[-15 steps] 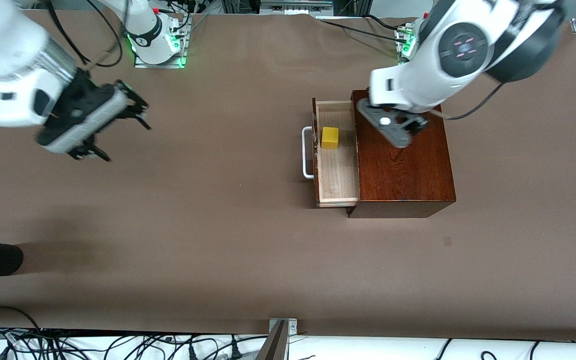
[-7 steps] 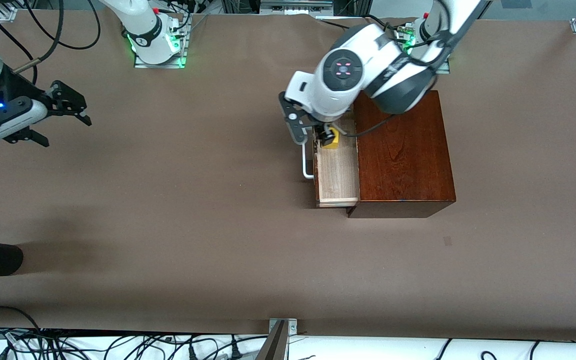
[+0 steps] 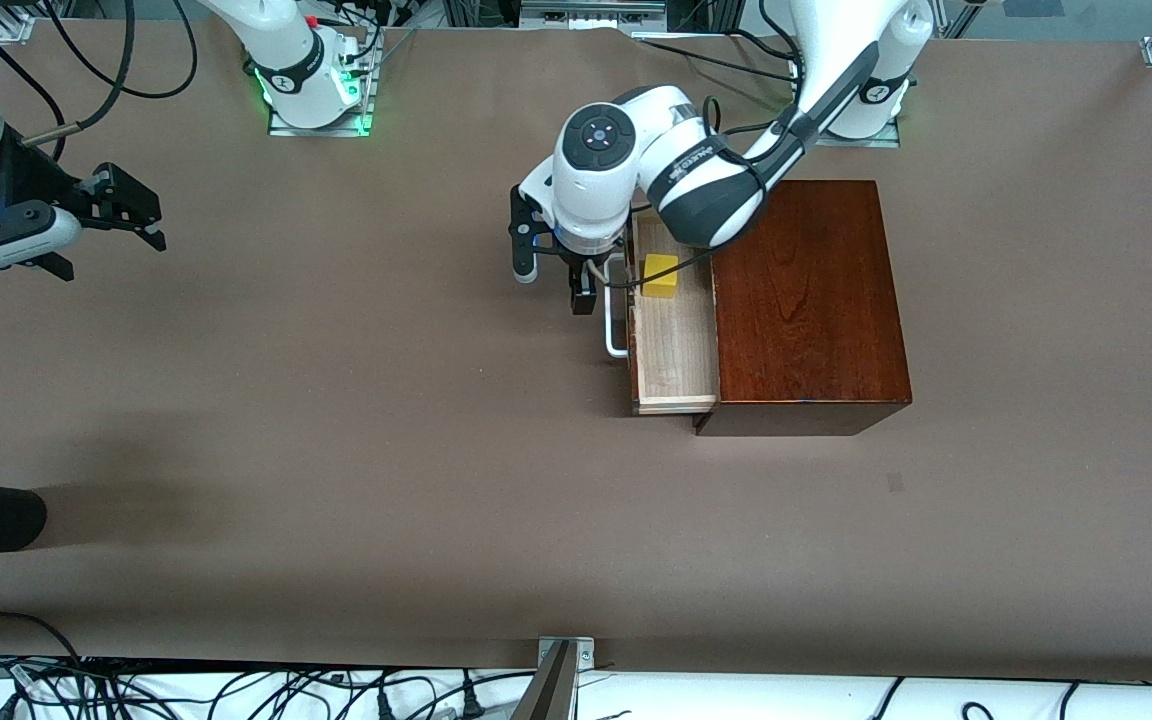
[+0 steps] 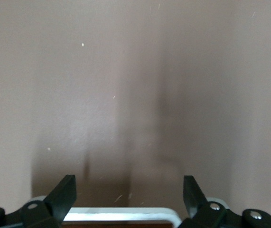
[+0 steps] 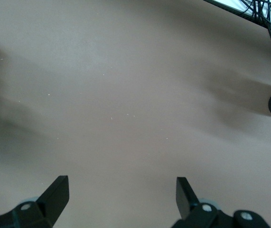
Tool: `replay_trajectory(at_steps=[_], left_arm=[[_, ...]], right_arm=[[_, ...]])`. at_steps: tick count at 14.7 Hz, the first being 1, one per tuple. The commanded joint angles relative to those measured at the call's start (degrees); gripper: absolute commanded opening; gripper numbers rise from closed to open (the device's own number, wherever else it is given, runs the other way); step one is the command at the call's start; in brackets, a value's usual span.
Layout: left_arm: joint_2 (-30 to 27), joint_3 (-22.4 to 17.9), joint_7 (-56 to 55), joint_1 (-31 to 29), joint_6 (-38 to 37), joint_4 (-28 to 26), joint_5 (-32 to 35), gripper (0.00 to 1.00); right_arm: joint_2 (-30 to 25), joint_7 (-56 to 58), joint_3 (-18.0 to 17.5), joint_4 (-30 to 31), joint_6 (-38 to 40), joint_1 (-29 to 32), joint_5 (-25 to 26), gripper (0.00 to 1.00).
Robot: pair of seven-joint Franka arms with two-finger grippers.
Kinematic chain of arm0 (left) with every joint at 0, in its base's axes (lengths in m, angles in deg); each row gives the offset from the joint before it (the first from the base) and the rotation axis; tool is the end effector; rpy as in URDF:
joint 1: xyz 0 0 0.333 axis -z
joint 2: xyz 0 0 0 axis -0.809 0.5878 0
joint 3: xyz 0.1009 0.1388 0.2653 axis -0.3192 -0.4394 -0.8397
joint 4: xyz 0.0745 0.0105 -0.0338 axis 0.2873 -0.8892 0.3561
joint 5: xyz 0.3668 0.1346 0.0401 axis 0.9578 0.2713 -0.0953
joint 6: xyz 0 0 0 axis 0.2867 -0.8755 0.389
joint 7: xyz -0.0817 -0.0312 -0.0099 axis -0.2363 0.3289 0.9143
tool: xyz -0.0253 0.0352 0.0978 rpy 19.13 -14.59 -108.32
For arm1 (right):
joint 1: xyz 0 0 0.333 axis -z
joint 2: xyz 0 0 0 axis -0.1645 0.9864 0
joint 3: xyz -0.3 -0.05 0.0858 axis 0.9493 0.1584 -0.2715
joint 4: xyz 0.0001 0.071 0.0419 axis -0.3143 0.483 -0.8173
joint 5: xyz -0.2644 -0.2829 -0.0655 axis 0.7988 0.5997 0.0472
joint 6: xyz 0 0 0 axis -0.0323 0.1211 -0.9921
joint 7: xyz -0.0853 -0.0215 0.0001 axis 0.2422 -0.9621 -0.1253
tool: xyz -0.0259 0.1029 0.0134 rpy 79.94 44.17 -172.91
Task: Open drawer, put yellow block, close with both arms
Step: 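Push the drawer front inward with the left gripper to close it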
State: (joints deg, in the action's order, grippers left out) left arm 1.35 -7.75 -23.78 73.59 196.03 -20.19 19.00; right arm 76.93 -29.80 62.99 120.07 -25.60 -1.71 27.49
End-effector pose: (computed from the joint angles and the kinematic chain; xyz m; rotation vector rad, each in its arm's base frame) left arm 0.4744 -0.5019 0.3372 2.2361 -2.1266 0.0039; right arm 0.5701 0.0660 0.6252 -3.0785 -0.5765 -0.0764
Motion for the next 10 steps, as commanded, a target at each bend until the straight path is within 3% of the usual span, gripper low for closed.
replay_trajectory(at_steps=[1, 4, 10], left_arm=[[2.93, -0.08, 3.02, -0.16, -0.5, 1.33, 5.96, 1.0], [3.9, -0.08, 3.54, -0.78, -1.46, 1.24, 7.65, 1.0], [2.76, -0.17, 6.88, -4.12, -14.02, 2.12, 7.48, 1.0]], right_arm=[[-0.84, -1.28, -0.38, 0.81, 0.22, -0.07, 0.85, 1.0], [-0.31, -1.11, -0.3, 0.37, 0.13, -0.16, 1.03, 1.0], [-0.14, -1.11, 0.05, -1.39, 0.48, 0.19, 0.33, 1.0]])
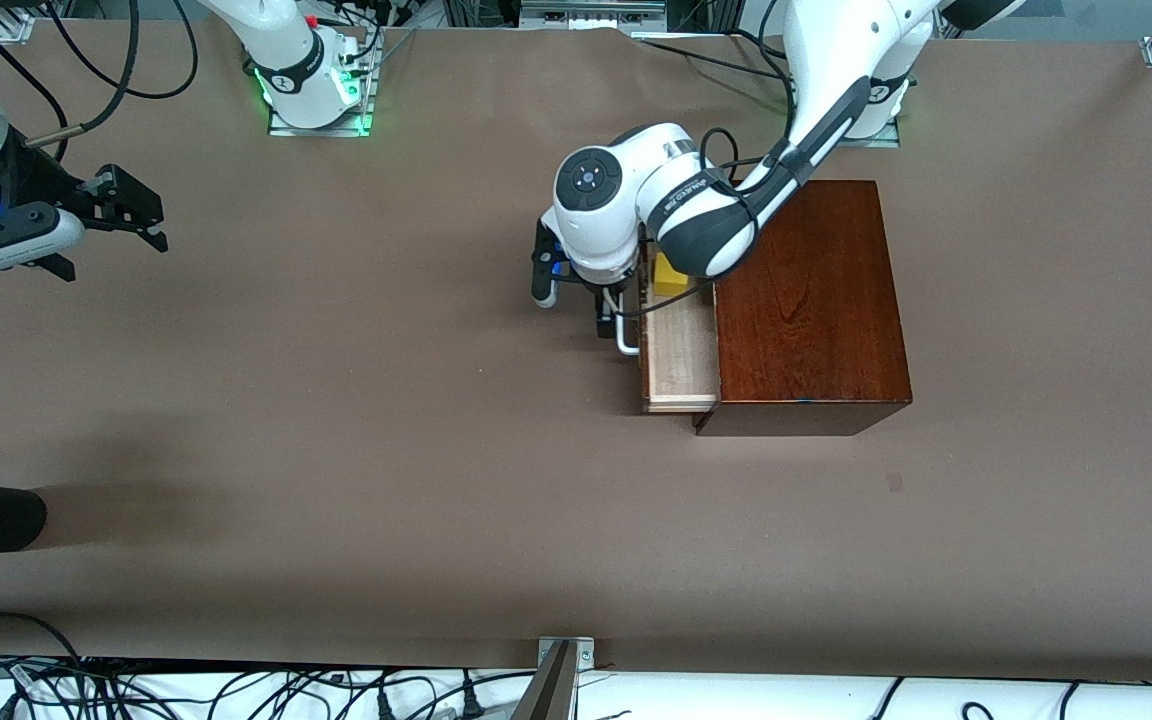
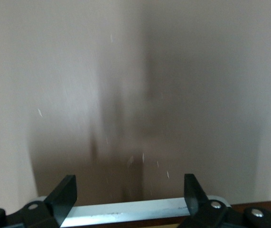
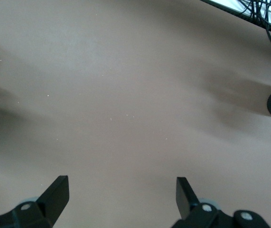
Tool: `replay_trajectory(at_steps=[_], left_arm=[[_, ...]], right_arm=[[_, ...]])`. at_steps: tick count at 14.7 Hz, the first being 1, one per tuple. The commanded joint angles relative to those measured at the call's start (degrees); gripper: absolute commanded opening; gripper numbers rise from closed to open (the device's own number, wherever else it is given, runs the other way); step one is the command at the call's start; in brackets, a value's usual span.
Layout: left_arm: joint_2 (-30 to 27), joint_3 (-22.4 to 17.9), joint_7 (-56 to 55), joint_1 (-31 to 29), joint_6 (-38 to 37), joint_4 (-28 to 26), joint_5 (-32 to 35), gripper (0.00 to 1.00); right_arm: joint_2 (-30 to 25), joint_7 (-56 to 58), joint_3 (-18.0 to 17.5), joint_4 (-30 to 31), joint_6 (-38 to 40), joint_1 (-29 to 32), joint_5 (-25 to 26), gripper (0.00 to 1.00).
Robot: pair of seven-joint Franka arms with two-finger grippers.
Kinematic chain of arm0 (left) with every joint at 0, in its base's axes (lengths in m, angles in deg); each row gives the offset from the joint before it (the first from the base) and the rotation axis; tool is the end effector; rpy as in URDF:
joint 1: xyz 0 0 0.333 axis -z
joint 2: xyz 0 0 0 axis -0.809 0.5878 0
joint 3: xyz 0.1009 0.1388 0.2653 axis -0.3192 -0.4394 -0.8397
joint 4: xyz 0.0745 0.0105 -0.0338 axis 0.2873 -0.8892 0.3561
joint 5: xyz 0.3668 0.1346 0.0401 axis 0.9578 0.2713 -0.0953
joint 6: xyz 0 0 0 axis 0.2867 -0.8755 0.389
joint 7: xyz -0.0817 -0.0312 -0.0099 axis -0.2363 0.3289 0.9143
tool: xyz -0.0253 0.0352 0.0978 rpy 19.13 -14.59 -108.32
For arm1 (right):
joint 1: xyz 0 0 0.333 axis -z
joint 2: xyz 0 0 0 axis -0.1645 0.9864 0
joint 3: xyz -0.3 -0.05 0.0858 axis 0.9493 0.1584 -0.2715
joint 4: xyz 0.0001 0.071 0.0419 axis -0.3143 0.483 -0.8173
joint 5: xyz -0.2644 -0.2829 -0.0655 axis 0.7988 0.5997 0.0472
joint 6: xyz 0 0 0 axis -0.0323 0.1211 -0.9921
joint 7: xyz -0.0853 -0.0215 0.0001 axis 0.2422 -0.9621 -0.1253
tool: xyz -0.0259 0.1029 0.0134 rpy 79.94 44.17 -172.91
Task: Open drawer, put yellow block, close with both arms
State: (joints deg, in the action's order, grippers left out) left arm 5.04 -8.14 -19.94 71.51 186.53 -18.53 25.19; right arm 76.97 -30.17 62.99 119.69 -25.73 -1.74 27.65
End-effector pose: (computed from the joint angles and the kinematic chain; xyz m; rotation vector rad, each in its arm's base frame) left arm 0.4962 -0.4641 0.2956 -2.1650 2.2018 0.2653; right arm 0.5707 0.0661 0.6281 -3.0830 -0.5680 -0.0889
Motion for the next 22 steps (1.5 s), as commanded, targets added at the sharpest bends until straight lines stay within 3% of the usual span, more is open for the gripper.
replay_trajectory(at_steps=[1, 8, 15, 19, 22], left_arm=[[-0.93, 0.22, 2.7, -2.3, -5.33, 0.38, 1.29, 1.0], [-2.59, 0.13, 2.79, -4.94, -11.74, 0.38, 1.46, 1.0], [-4.17, 1.1, 1.91, -5.82, -11.58, 0.73, -0.03, 1.0], [-11.02, 1.28, -0.46, -8.44, -11.84, 3.37, -11.96, 1.0], [-16.47, 1.28, -4.06, -13.8, -13.32, 3.45, -14.97, 1.0]], right_arm=[[-0.17, -0.83, 0.14, -1.1, 0.61, 0.32, 0.16, 1.0], [-0.08, -0.83, 1.37, -1.1, 0.7, 0.49, 0.69, 1.0], [-0.35, -6.8, 1.55, -1.1, 3.42, 0.23, 0.42, 1.0], [-0.61, -10.67, 1.2, -1.19, 5.54, -0.12, 0.6, 1.0], [-0.52, -10.32, 1.29, -1.19, 5.54, -0.12, 0.6, 1.0]])
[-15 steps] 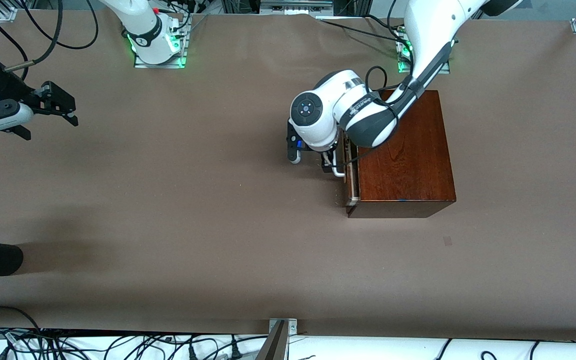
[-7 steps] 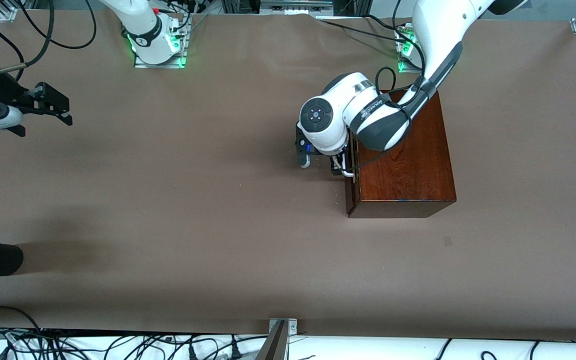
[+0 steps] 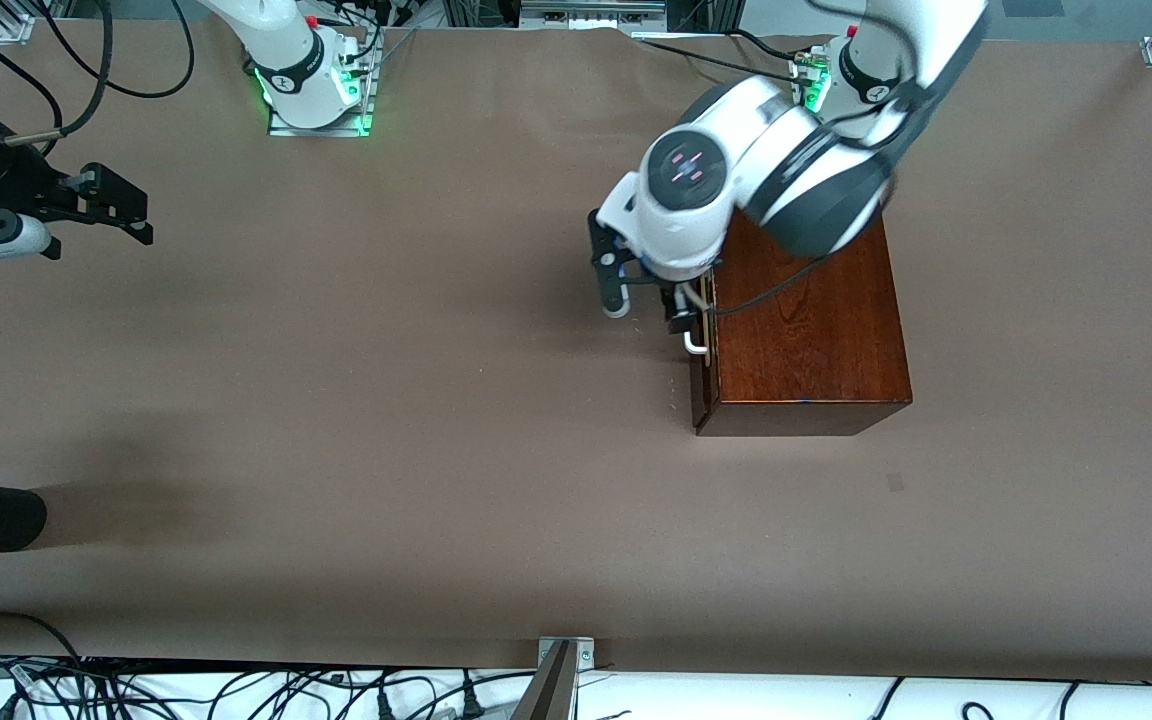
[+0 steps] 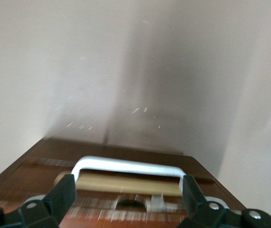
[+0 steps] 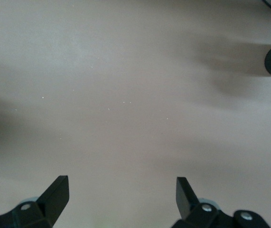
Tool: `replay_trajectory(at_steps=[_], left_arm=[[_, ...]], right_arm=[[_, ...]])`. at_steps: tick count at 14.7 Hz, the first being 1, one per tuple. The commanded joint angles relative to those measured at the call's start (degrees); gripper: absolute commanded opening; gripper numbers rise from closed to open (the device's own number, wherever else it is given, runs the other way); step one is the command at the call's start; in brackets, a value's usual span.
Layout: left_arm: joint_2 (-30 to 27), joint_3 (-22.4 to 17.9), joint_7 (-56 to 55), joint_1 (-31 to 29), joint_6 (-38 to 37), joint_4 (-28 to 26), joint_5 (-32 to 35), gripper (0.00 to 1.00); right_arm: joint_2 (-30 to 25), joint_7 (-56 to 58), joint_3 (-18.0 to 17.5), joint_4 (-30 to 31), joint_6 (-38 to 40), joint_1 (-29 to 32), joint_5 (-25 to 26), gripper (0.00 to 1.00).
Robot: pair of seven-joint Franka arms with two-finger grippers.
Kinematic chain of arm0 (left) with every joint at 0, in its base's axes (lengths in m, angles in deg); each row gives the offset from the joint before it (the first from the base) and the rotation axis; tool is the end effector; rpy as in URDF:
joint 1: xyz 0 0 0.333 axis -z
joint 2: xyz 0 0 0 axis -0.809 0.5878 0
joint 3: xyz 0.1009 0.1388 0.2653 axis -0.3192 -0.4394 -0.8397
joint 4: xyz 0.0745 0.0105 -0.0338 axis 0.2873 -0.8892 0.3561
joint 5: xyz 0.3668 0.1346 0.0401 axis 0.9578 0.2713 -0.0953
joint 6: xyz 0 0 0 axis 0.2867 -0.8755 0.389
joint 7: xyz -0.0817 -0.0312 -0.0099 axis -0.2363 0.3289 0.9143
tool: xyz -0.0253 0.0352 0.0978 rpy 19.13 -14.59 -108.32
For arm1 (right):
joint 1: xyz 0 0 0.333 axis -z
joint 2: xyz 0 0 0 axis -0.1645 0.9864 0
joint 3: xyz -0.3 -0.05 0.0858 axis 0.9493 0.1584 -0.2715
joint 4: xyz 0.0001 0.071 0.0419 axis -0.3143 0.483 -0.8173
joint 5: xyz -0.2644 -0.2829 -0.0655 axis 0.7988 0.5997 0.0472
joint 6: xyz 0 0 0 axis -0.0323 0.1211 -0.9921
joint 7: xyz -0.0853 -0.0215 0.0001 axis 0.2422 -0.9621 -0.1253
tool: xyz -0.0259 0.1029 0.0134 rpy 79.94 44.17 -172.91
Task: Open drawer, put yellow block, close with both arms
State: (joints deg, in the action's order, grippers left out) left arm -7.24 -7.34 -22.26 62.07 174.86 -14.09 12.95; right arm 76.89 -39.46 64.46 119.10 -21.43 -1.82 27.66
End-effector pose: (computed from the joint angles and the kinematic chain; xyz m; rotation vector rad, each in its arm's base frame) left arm 0.5412 -0.3787 0.4470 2.4573 -1.8689 -0.2079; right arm 0.5640 0.0520 0.6271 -3.1209 -0.2792 0.0111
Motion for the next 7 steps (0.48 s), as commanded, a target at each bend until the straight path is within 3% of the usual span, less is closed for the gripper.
replay_trajectory(at_steps=[1, 3, 7], left_arm=[[-5.51, 0.47, -3.06, -6.46, -3.23, -0.9, -4.47, 1.0], [-9.02, 0.47, -6.92, -11.74, -6.05, -0.99, -7.91, 1.0], [-14.74, -0.92, -12.47, -19.03, -11.15, -1.08, -8.0, 1.0]], right_arm=[[-0.45, -0.95, -0.1, -0.59, 1.24, 0.03, 0.59, 1.0], [-0.45, -0.86, -0.1, -0.59, 1.15, 0.04, 0.68, 1.0], [-0.36, -0.68, -0.1, -0.59, 1.15, 0.04, 0.68, 1.0]])
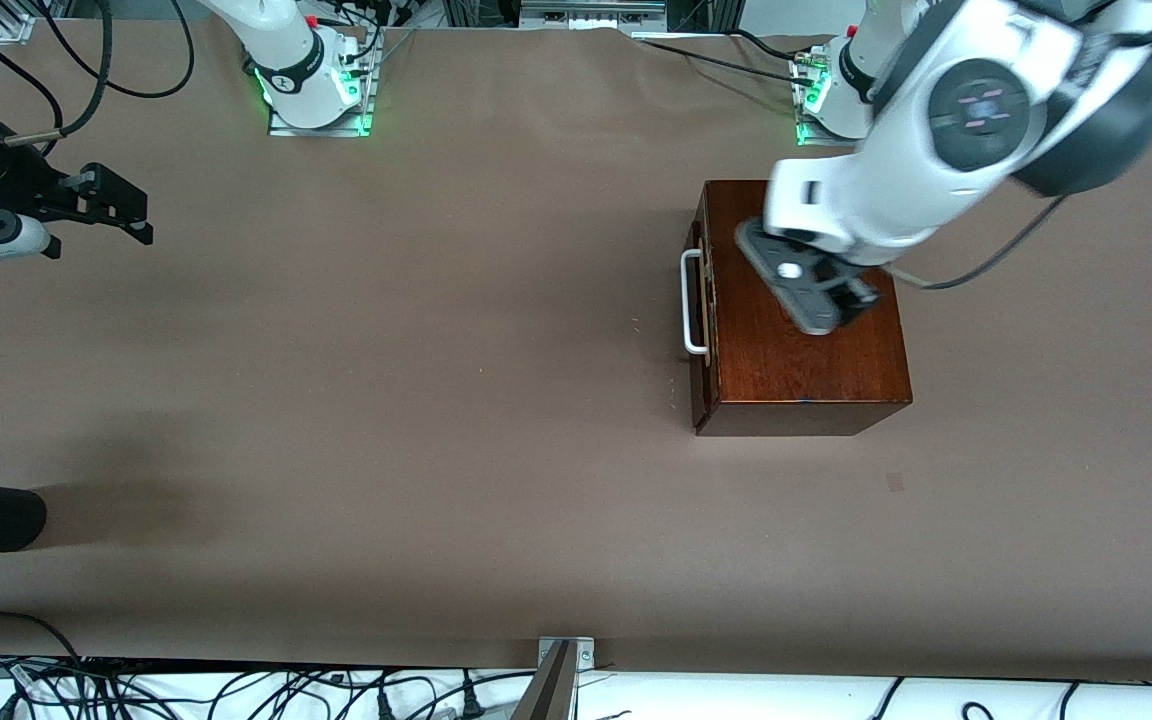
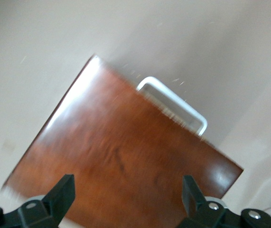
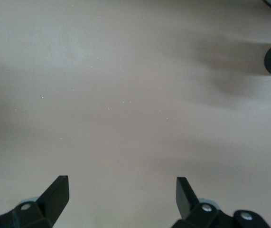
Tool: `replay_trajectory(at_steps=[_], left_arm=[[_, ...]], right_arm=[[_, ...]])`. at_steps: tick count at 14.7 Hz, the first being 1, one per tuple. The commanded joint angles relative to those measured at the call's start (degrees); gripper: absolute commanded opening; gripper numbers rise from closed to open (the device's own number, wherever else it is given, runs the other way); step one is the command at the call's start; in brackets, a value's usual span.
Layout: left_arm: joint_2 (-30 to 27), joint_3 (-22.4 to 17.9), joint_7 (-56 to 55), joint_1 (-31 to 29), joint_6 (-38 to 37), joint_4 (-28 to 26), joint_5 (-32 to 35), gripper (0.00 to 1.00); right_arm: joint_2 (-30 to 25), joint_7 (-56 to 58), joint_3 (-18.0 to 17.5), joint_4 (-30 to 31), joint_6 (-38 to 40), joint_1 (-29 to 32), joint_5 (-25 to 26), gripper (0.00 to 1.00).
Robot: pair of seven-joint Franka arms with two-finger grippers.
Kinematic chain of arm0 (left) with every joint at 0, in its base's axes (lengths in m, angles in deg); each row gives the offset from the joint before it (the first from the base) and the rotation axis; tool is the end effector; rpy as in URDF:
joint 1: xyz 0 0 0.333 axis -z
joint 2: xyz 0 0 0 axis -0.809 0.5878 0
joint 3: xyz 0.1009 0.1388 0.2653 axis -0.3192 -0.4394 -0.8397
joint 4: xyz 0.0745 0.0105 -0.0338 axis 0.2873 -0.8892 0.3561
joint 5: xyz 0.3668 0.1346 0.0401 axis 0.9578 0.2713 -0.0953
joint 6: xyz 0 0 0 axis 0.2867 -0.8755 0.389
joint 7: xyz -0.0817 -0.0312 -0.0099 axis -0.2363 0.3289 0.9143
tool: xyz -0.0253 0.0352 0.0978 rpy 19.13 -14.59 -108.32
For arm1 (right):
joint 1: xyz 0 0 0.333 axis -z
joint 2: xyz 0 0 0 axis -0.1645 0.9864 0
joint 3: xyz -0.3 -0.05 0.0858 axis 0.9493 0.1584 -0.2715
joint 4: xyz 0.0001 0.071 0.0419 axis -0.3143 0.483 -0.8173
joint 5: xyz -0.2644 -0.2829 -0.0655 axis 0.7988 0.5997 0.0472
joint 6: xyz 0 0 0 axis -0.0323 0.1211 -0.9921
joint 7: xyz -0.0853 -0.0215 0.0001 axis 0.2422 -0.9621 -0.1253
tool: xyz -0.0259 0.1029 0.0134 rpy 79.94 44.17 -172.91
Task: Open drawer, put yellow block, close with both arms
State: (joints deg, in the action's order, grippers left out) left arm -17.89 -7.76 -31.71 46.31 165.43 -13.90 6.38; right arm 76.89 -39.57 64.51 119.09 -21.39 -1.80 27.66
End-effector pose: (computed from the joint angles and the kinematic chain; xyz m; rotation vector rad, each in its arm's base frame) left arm 0.5730 -0.2205 0.5416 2.8018 -1.2547 -0.2146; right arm 0.5640 0.0513 0.6271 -3.1214 -0.2743 0.0119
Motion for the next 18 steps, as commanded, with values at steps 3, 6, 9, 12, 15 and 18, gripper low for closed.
replay_trajectory(at_steps=[3, 6, 9, 12, 15, 18], left_arm=[[-9.54, -10.84, -3.47, -1.64, -2.07, -2.06, -1.69, 1.0], [-12.01, -25.78, -8.97, 7.93, -1.46, -2.94, -3.09, 1.0], [-14.12, -32.23, -25.3, 11.12, -1.11, -4.78, -5.3, 1.0], [-17.81, -33.82, -27.55, 11.74, 1.7, -8.47, -4.77, 1.0], [-18.26, -34.97, -27.37, 11.65, 1.71, -9.09, -4.77, 1.0], [-18.26, -34.97, -27.55, 11.74, 1.53, -10.49, -4.68, 1.0]], right_arm=[[-0.36, -0.57, -0.15, -0.59, 1.11, 0.02, 0.68, 1.0], [-0.36, -0.57, -0.15, -0.59, 1.2, 0.02, 0.68, 1.0], [-0.36, -0.57, -0.06, -0.59, 1.2, 0.02, 0.59, 1.0], [-0.36, -0.57, -0.06, -0.59, 1.2, 0.02, 0.59, 1.0], [-0.36, -0.57, -0.06, -0.59, 1.2, 0.02, 0.59, 1.0], [-0.36, -0.65, -0.06, -0.59, 1.2, 0.02, 0.59, 1.0]])
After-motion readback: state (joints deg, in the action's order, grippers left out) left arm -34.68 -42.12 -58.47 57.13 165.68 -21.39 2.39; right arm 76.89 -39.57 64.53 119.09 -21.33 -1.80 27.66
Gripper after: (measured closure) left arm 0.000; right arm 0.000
